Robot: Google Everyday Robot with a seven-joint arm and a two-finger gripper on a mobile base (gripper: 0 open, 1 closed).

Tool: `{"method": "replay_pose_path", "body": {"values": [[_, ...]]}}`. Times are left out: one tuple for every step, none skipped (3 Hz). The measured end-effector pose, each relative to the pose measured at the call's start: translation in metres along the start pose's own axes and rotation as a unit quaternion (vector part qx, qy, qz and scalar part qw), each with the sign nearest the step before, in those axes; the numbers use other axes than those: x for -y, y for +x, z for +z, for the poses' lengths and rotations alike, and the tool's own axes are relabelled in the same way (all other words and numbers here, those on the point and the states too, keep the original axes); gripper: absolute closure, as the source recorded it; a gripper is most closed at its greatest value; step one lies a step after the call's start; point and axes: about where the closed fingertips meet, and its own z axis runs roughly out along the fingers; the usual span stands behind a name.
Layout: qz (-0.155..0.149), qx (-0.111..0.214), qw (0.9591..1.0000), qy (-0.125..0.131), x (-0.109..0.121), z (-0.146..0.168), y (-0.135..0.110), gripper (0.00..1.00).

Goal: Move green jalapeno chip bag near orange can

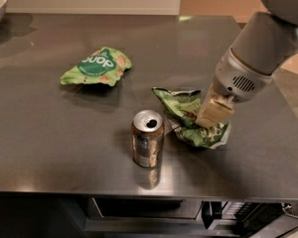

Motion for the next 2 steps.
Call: {"method": "replay_pose_path", "body": {"values": [[-0.001,0.001,1.0000,0.002,0.0003,0.0003,-0.0014,0.13],[-0.002,0.002,1.0000,0.003,0.0005,0.0006,-0.0026,0.00]]}}
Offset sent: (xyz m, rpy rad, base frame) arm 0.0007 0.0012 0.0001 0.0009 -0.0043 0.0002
